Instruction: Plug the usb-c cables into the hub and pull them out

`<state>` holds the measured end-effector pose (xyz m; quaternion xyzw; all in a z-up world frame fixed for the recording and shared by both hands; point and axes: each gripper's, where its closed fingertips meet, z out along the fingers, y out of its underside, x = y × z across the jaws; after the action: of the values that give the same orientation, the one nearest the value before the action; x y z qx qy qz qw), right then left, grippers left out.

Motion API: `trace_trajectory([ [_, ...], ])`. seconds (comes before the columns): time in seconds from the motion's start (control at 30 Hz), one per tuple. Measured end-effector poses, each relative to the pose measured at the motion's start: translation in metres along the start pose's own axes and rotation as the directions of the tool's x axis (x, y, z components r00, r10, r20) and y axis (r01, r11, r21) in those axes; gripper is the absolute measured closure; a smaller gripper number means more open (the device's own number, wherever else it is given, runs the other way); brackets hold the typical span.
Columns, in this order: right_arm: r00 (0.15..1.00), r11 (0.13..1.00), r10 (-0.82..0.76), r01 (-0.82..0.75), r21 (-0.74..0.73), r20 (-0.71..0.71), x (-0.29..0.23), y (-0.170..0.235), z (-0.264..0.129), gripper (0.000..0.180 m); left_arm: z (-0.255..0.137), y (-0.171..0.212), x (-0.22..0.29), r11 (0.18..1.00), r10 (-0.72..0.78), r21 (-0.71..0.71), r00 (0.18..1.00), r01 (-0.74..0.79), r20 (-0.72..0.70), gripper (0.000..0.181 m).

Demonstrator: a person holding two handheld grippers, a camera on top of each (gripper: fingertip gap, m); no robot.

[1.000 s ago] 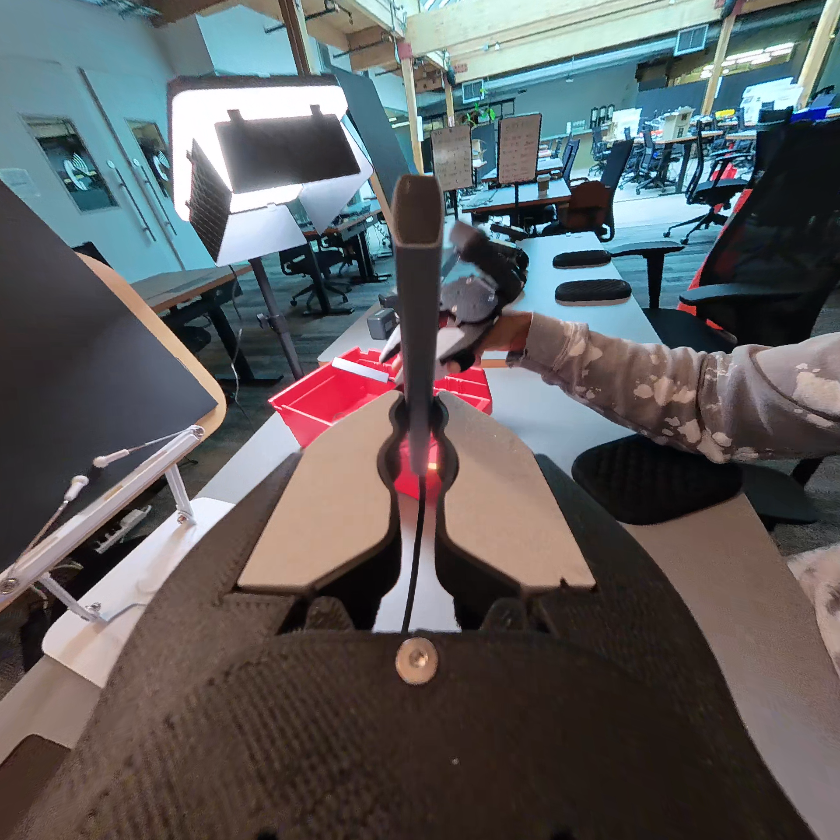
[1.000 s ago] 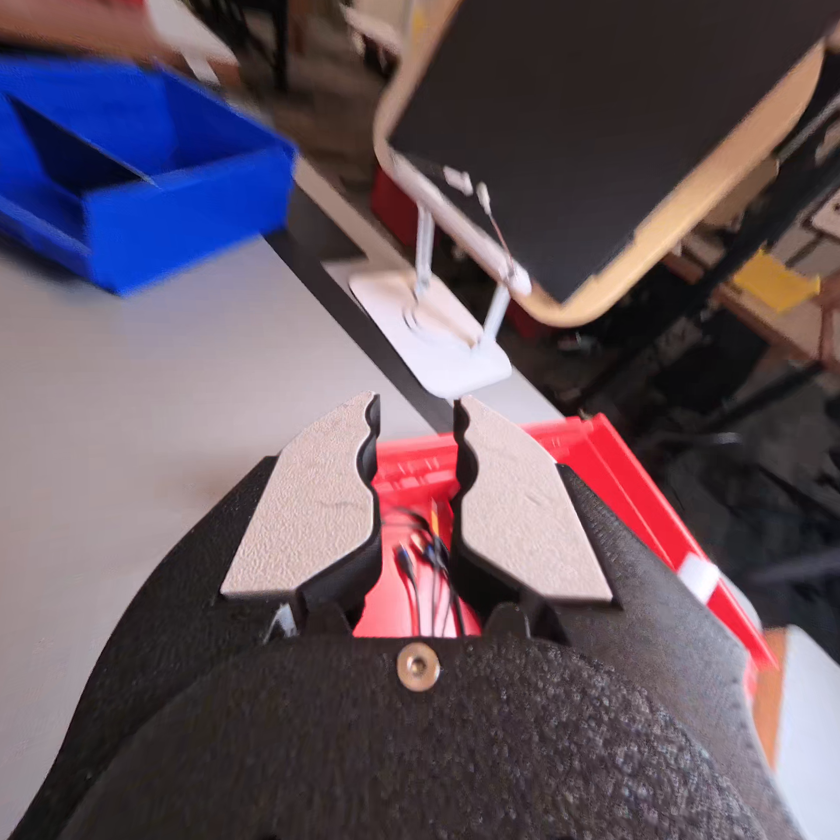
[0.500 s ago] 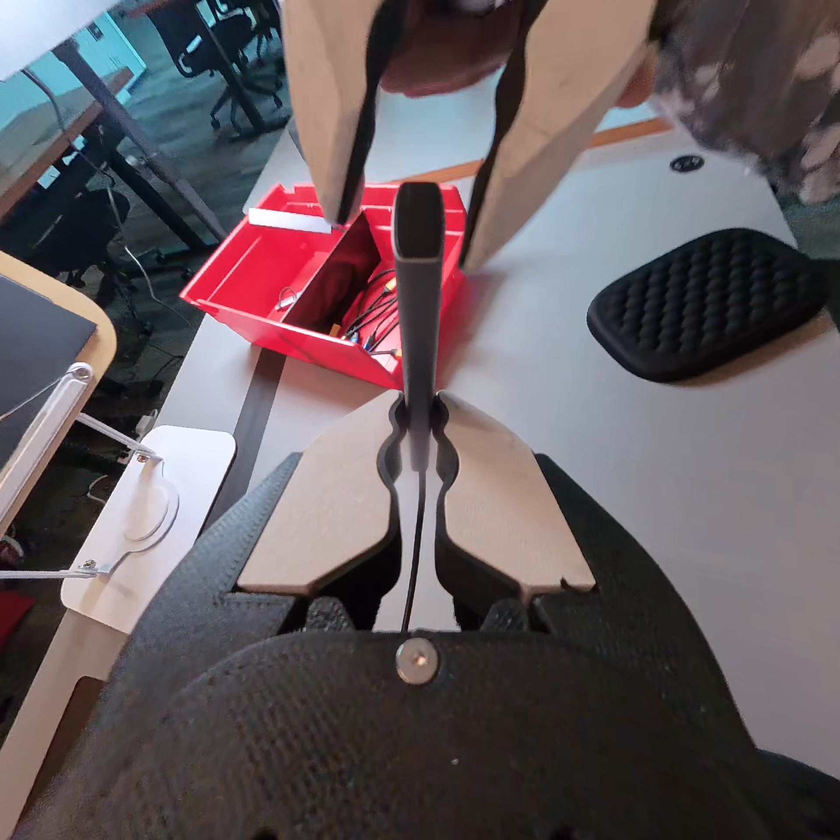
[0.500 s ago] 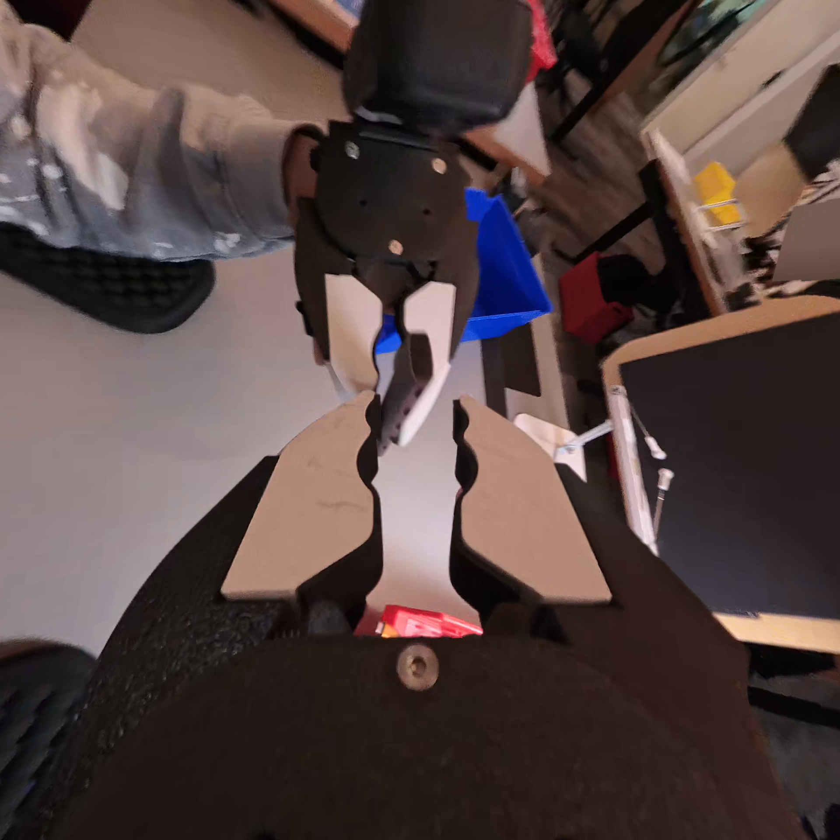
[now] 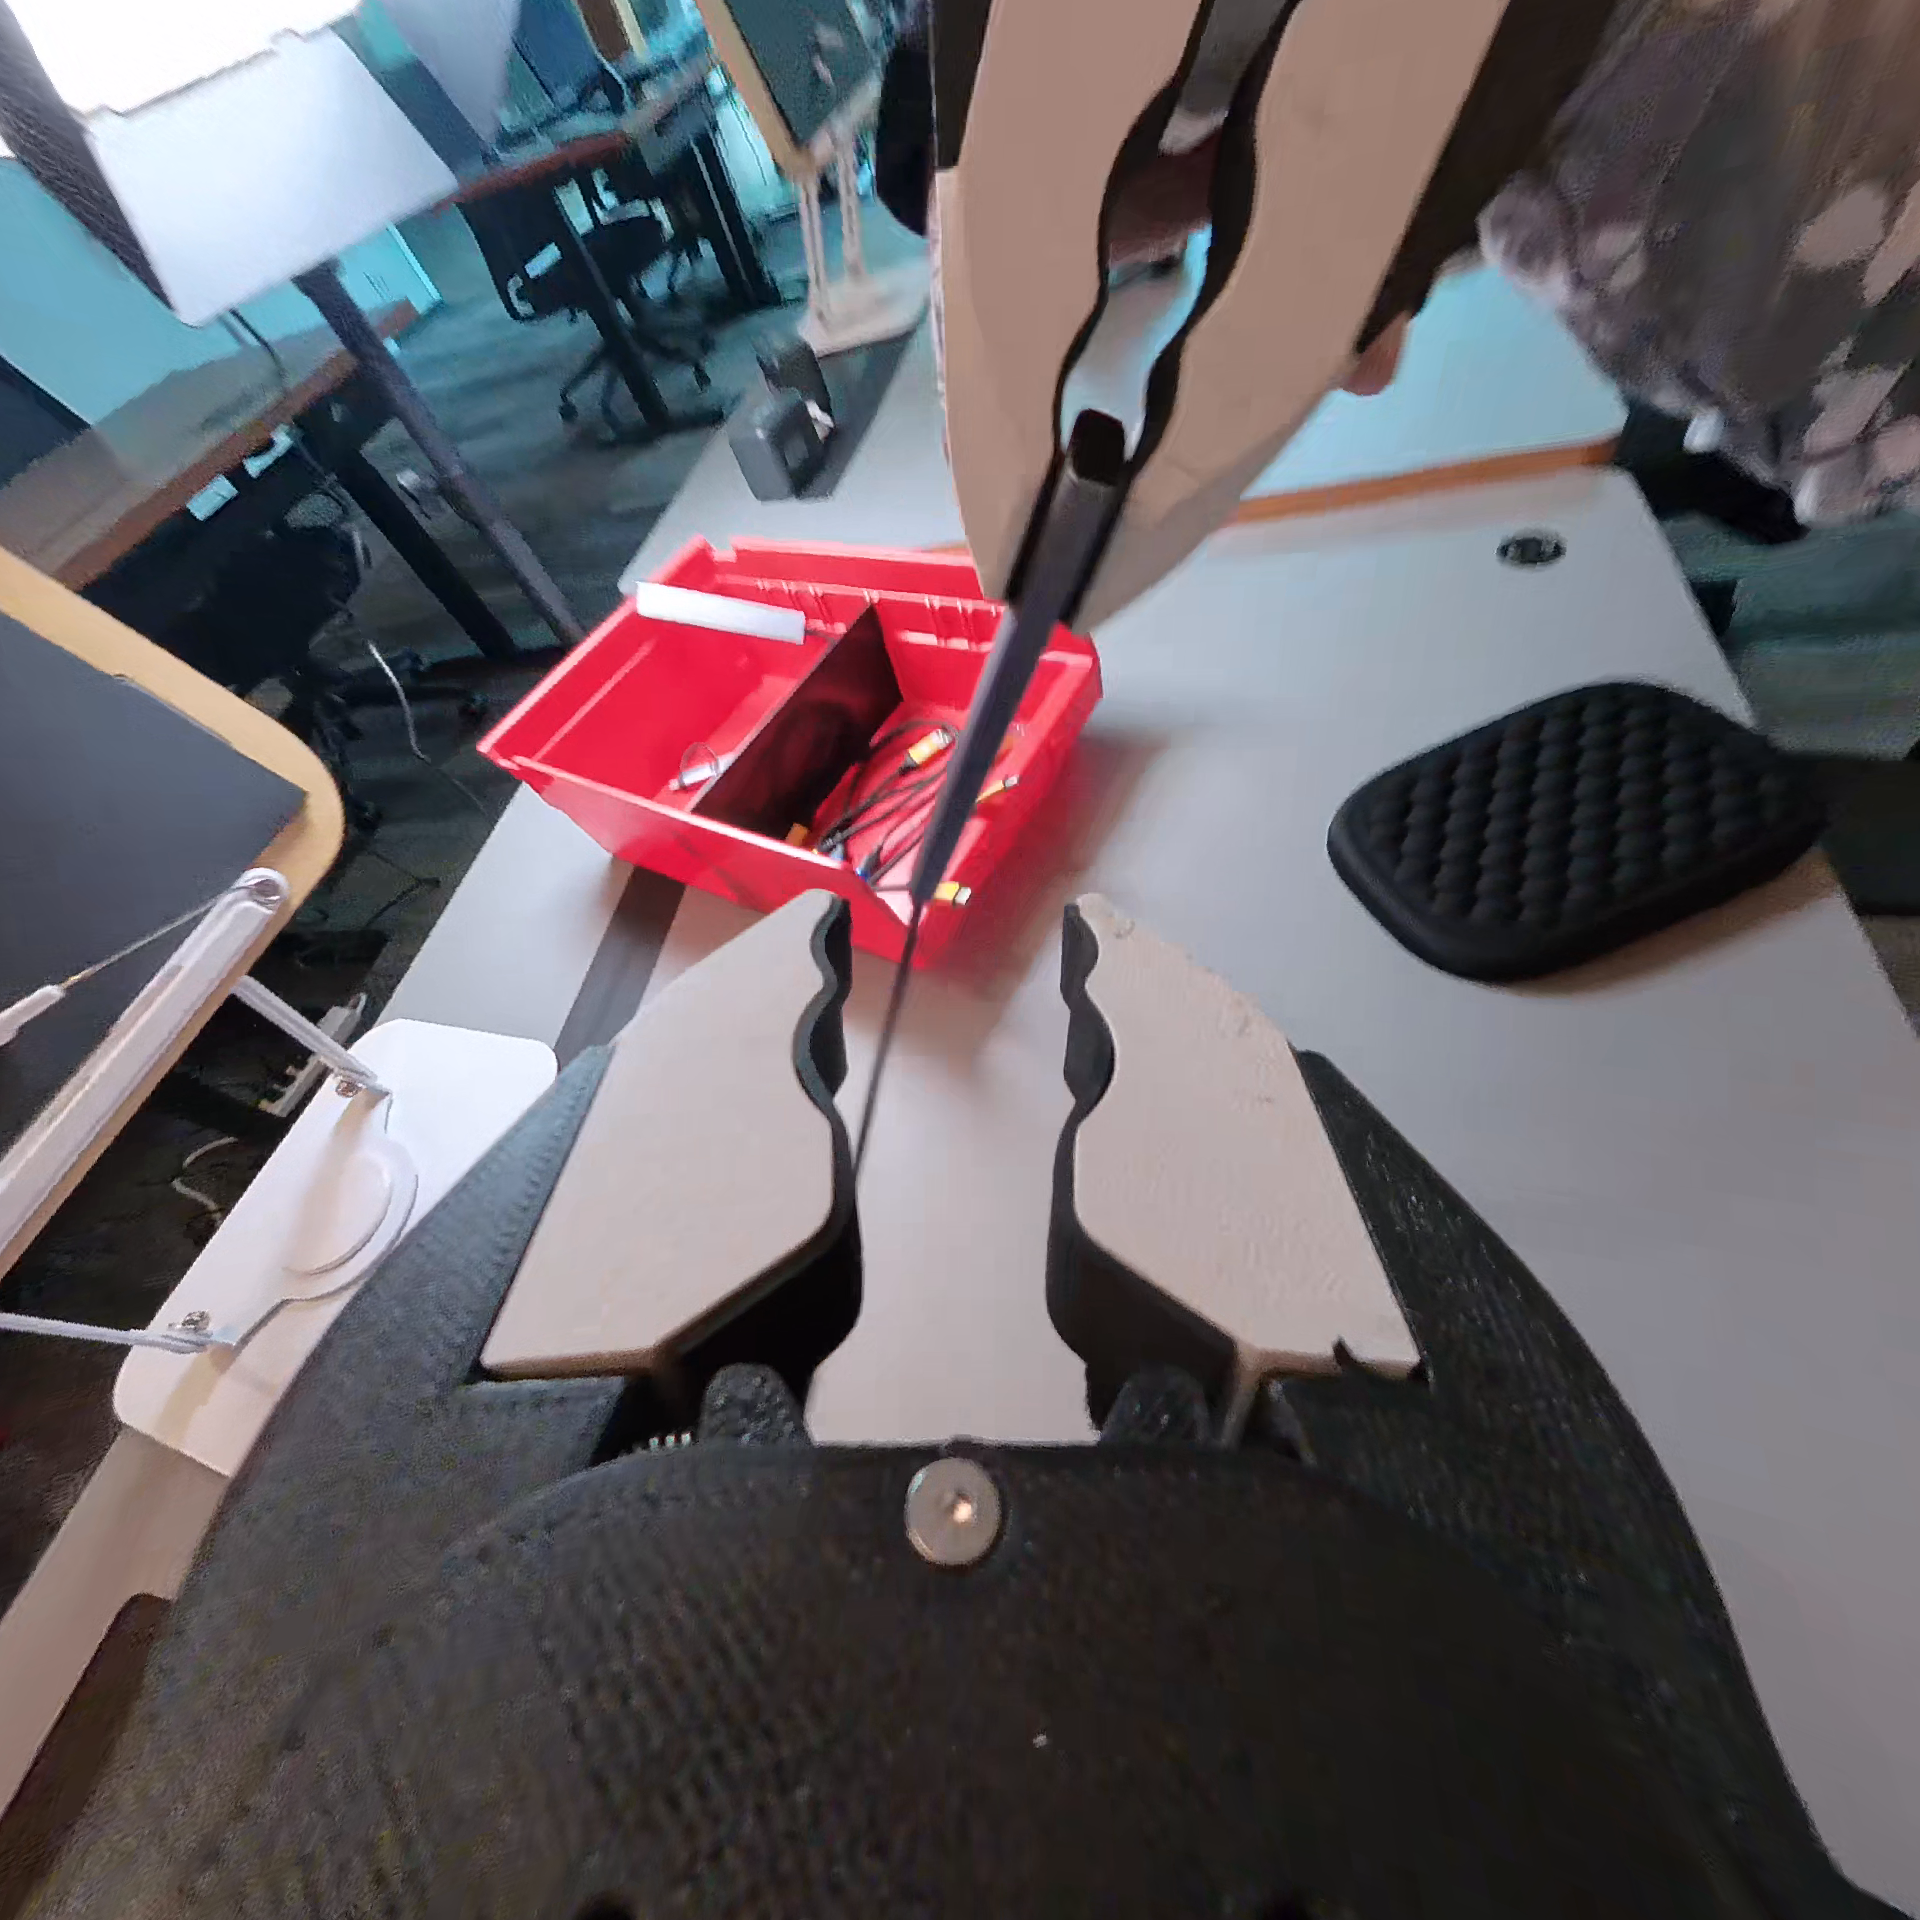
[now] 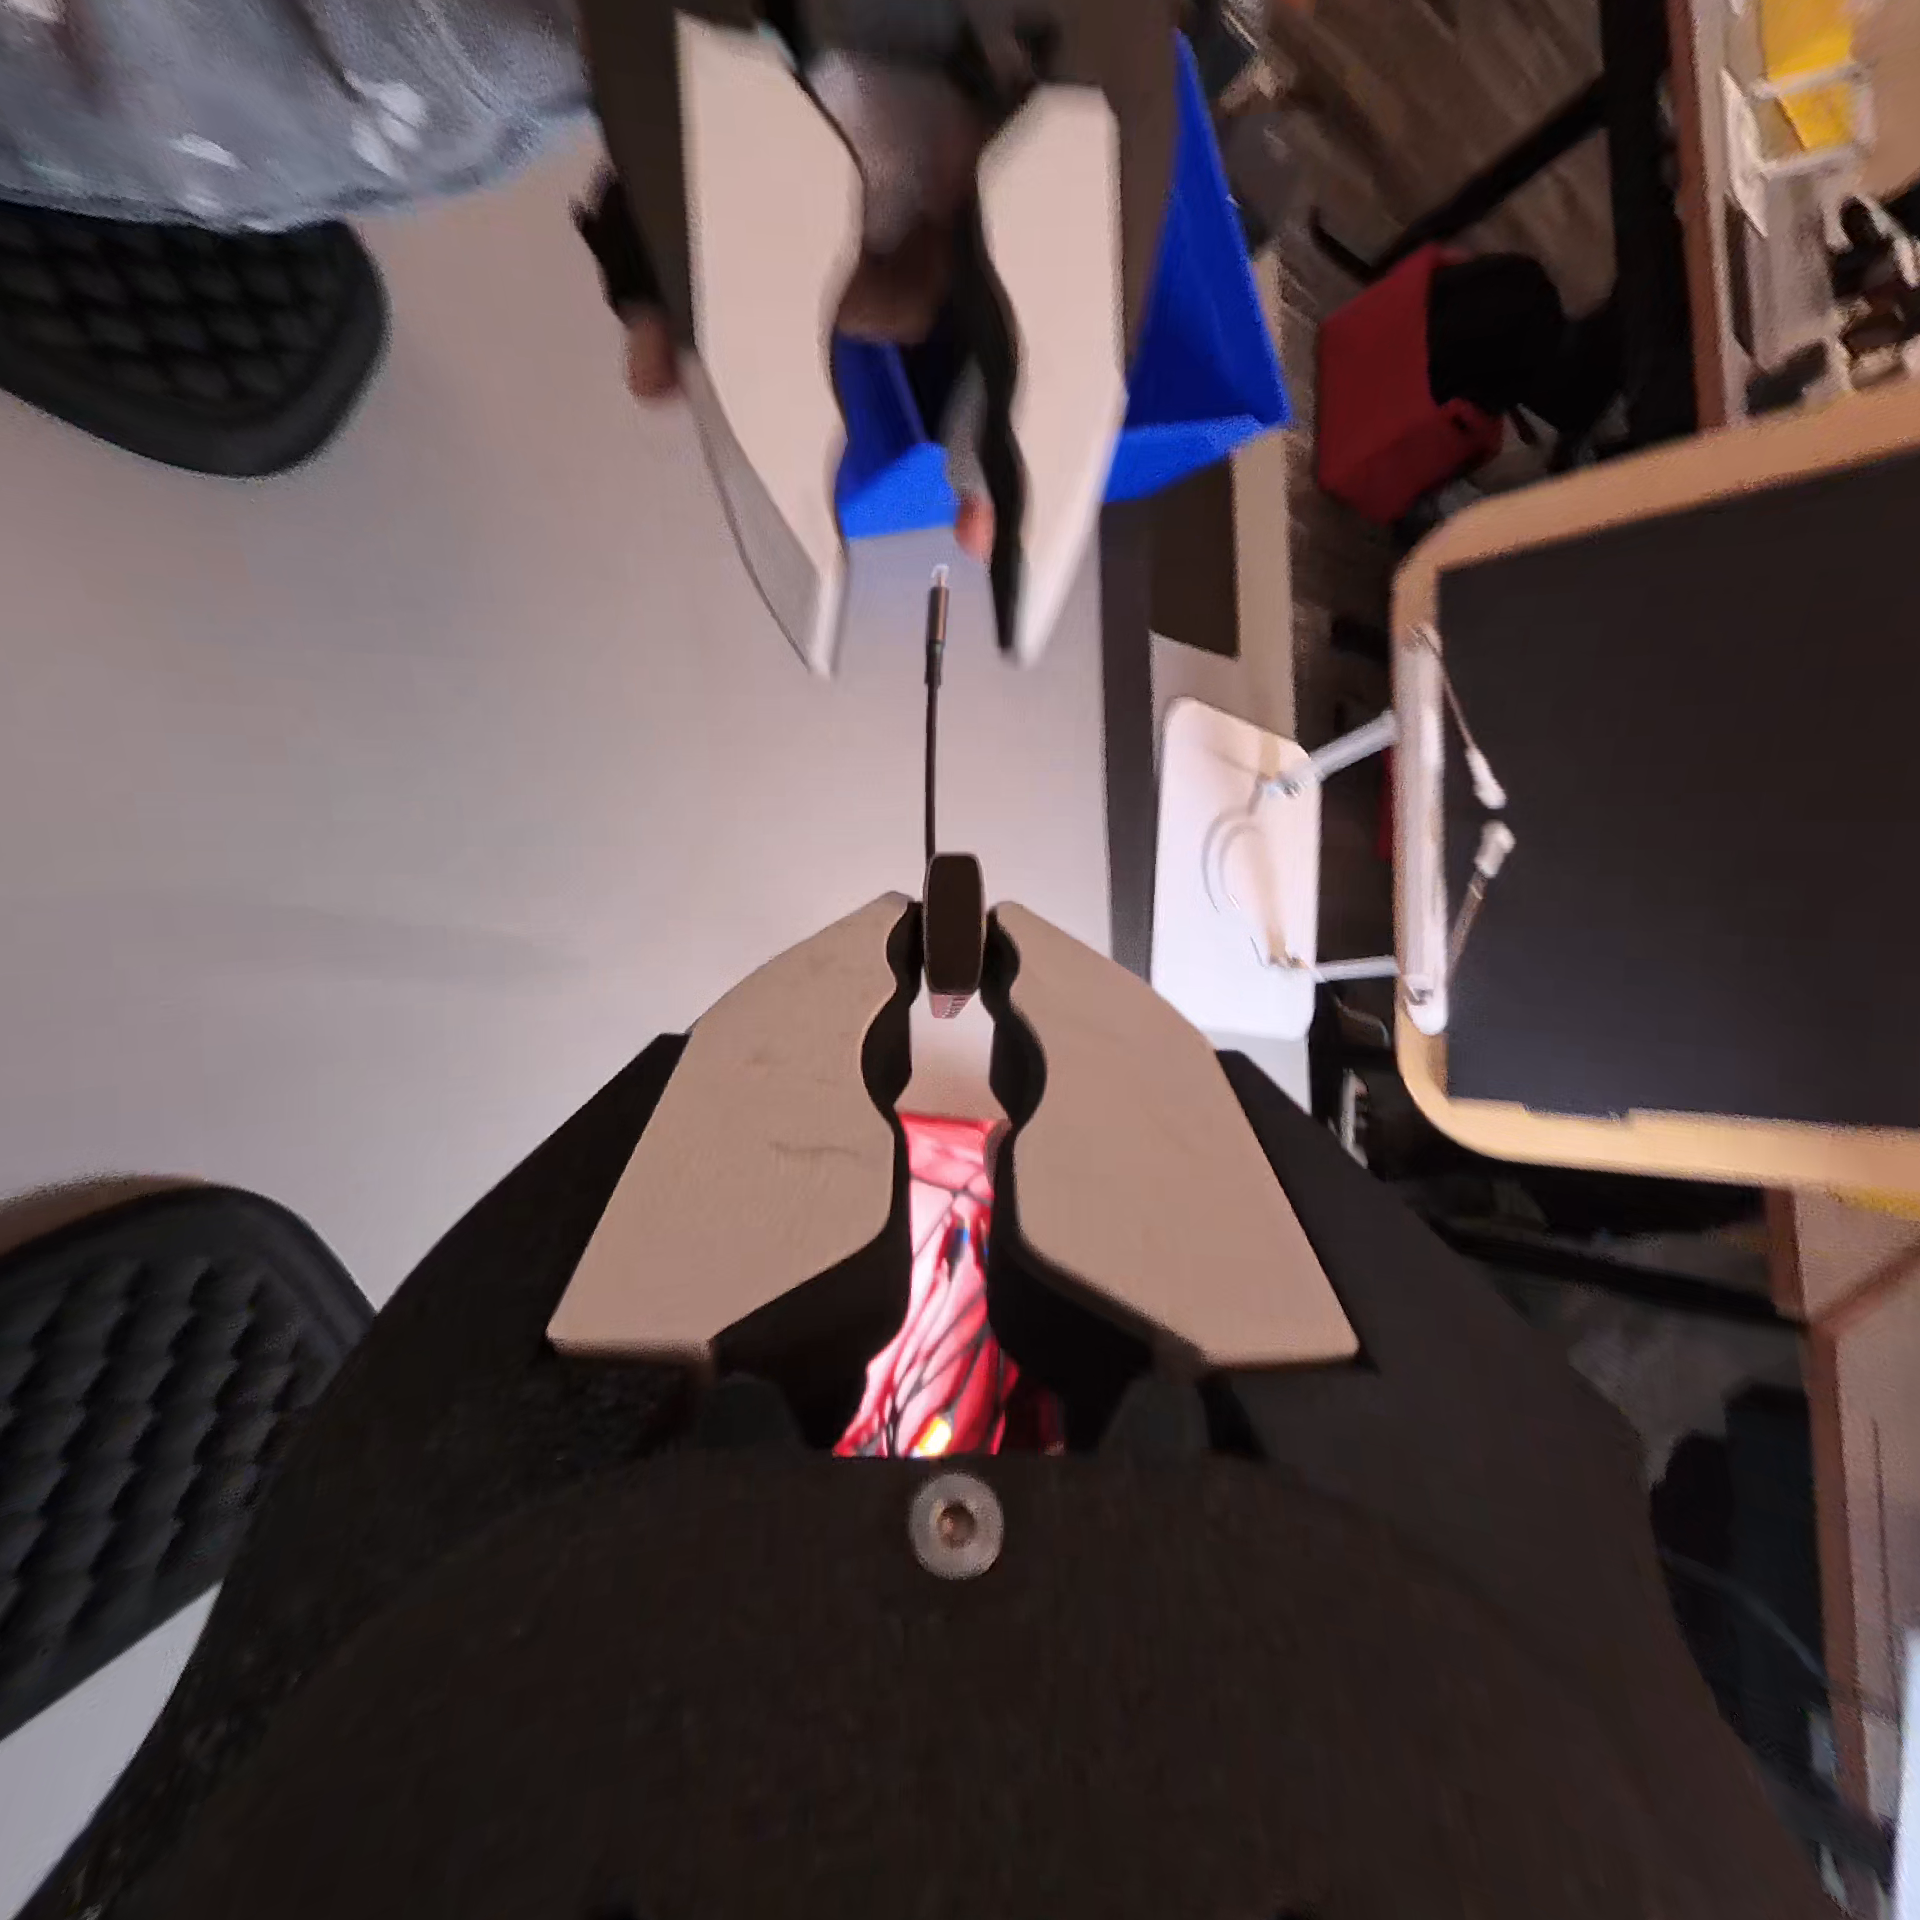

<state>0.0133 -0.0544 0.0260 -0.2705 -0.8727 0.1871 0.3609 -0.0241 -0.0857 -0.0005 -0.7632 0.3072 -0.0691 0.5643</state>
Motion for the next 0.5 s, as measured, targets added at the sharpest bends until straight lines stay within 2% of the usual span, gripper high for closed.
trace_trajectory([
  [0.03, 0.999, 0.999, 0.027, -0.027, -0.021, -0.028, 0.011, 0.009, -0.007, 0.17, -0.007, -0.003, -0.004, 0.999, -0.02, 0.026, 1.0, 0.02, 0.006, 0.142],
  [0.3, 0.932, 0.938, 0.219, -0.282, -0.2, -0.288, 0.11, 0.115, -0.045, 0.17, -0.037, -0.008, -0.028, 0.99, -0.096, 0.112, 0.992, 0.087, 0.076, 0.143],
  [0.4, 0.892, 0.891, 0.273, -0.375, -0.254, -0.36, 0.13, 0.168, -0.032, 0.17, -0.038, -0.008, -0.03, 0.989, -0.101, 0.118, 0.992, 0.091, 0.079, 0.143],
  [0.5, 0.855, 0.83, 0.369, -0.48, -0.284, -0.364, 0.131, 0.22, -0.003, 0.17, -0.036, -0.005, -0.031, 0.991, -0.097, 0.1, 0.992, 0.089, 0.086, 0.144],
])
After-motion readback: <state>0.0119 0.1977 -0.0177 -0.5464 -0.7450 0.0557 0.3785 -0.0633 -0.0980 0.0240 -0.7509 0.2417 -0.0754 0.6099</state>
